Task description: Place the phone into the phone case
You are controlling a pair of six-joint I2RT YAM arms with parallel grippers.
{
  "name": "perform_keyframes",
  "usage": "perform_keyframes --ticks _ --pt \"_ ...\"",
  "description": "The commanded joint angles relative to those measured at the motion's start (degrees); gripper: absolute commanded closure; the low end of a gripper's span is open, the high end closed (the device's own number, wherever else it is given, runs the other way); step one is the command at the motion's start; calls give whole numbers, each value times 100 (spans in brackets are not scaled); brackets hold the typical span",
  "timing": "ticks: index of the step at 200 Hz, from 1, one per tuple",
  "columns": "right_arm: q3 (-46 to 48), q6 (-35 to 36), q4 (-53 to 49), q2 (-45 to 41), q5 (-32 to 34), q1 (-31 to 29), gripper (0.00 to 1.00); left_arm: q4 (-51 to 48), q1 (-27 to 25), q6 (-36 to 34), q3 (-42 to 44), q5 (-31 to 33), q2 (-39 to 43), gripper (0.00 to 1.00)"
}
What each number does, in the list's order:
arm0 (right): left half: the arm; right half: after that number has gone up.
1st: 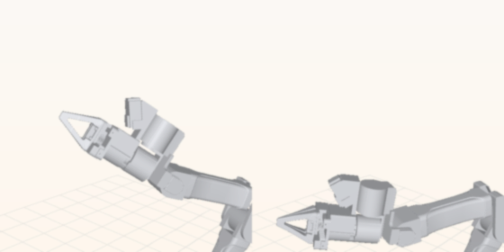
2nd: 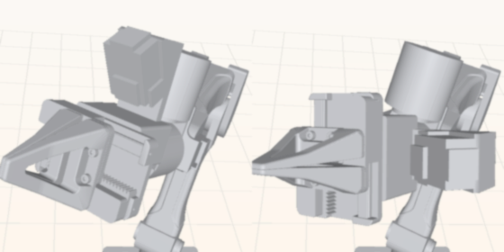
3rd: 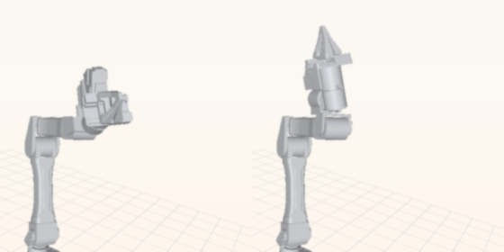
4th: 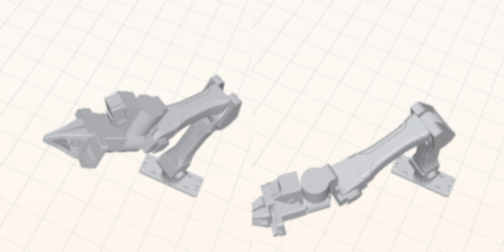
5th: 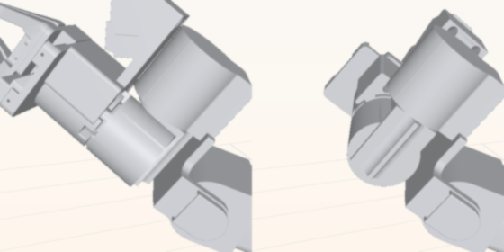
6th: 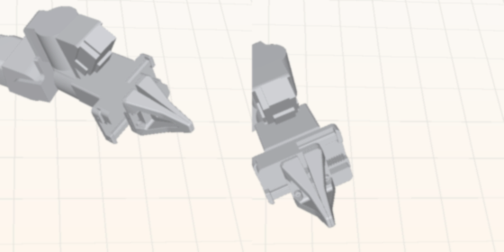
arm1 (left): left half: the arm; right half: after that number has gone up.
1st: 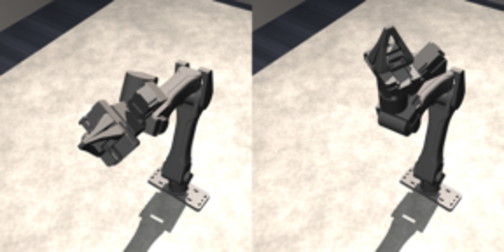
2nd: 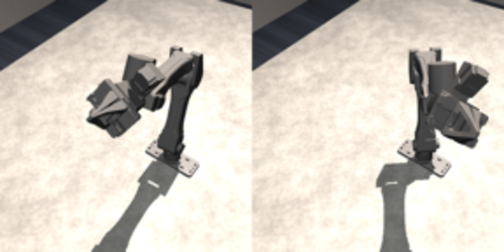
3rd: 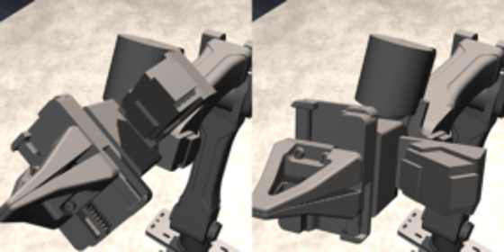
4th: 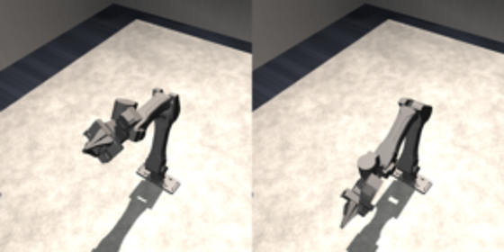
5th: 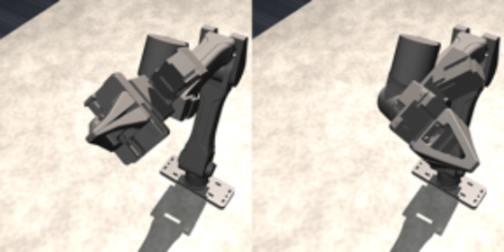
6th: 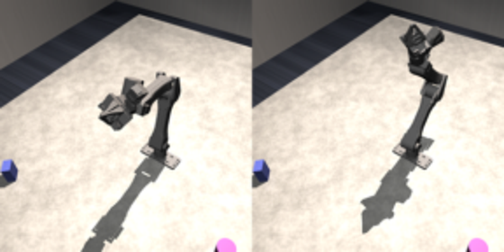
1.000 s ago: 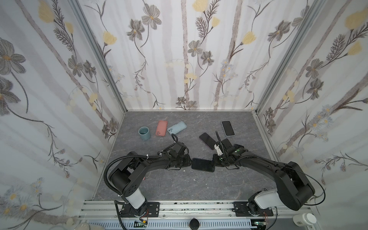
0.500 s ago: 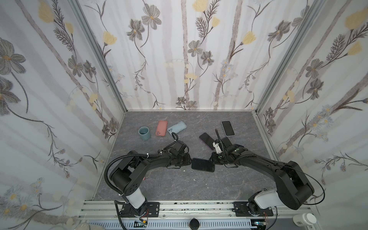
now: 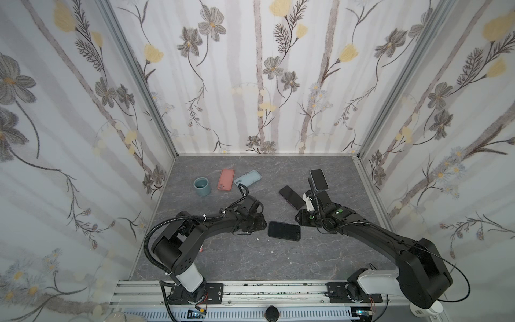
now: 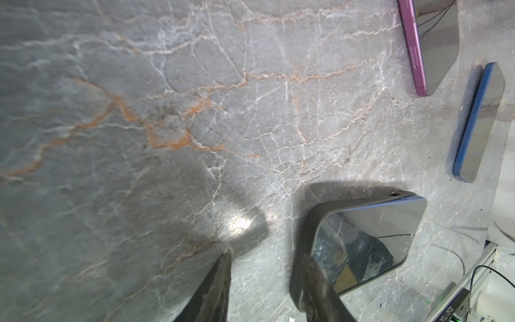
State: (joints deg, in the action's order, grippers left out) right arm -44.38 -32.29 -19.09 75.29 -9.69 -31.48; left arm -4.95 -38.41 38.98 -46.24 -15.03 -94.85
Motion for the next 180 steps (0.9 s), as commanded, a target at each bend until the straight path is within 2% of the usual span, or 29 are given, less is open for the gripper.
perform_keyframes --ticks 1,28,52,104,132,167,180 --pt "73 89 -129 -125 108 31 64 -191 18 52 -17 158 36 55" --pt "243 179 -114 -151 137 103 65 -183 25 98 24 185 46 54" --pt "314 266 -86 -5 69 137 69 -169 25 135 32 145 -18 54" --pt "357 296 76 296 -157 147 72 -94 10 171 -27 -157 -142 57" --pt "395 295 149 379 -197 143 78 -25 -7 172 -143 -421 -252 64" --pt "354 354 197 604 -253 152 78 15 -46 188 -242 -498 -392 65" --pt "351 377 193 668 -287 158 82 46 -56 198 -241 -501 -404 67"
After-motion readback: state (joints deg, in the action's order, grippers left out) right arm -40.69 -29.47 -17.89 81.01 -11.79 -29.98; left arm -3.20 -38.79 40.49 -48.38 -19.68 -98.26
